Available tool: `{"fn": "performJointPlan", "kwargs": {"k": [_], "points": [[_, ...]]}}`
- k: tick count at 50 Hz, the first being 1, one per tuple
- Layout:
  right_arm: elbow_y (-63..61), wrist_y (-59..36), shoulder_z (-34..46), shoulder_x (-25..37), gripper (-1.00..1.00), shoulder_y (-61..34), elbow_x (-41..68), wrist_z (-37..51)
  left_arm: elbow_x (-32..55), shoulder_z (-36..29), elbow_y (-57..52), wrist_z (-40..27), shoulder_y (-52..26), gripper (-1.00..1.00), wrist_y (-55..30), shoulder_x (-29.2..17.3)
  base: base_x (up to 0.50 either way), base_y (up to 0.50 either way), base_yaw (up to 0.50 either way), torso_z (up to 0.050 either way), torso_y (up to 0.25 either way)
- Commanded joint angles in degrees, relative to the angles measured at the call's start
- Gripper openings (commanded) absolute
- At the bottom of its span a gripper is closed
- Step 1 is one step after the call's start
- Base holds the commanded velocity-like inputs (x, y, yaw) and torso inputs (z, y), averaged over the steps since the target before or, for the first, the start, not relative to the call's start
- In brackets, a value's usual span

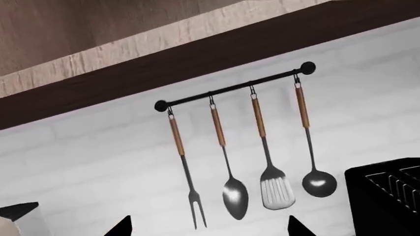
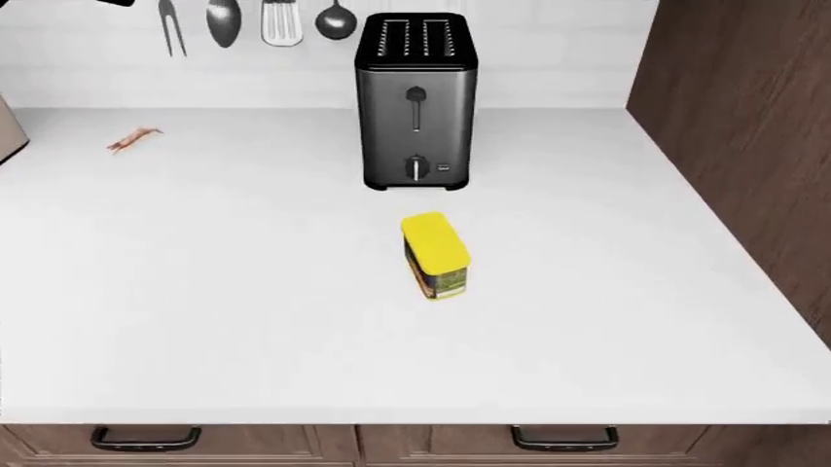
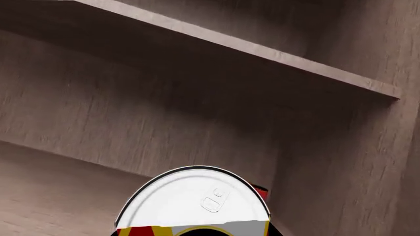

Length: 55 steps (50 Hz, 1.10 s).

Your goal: Pick the cans from the counter and place them in their designated side in the cabinet.

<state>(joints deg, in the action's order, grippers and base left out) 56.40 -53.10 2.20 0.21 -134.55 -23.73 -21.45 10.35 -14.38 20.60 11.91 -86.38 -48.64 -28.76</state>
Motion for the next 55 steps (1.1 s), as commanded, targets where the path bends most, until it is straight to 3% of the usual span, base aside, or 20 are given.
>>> {"fn": "performJointPlan", "kwargs": {"k": [1,31,55], "points": [[-0.5,0.5,0.5,0.0,-1.0,-0.5,-0.5,-0.5,-0.5,-0.9,2.0,0.6,-1.7,1.0,0.5,-0.3,0.41,0.0,0.0,0.0,0.0],[-0.5,0.5,0.5,0.0,-1.0,-0.5,-0.5,-0.5,-0.3,-1.0,-0.5,0.3,-2.4,1.0,-1.5,-0.7,0.41,0.0,0.0,0.0,0.002],[-0.5,0.5,0.5,0.0,-1.0,-0.5,-0.5,-0.5,-0.5,-0.9,-0.1,-0.2,-2.3,1.0,-0.8,-1.0,0.01,0.0,0.0,0.0,0.001]]}}
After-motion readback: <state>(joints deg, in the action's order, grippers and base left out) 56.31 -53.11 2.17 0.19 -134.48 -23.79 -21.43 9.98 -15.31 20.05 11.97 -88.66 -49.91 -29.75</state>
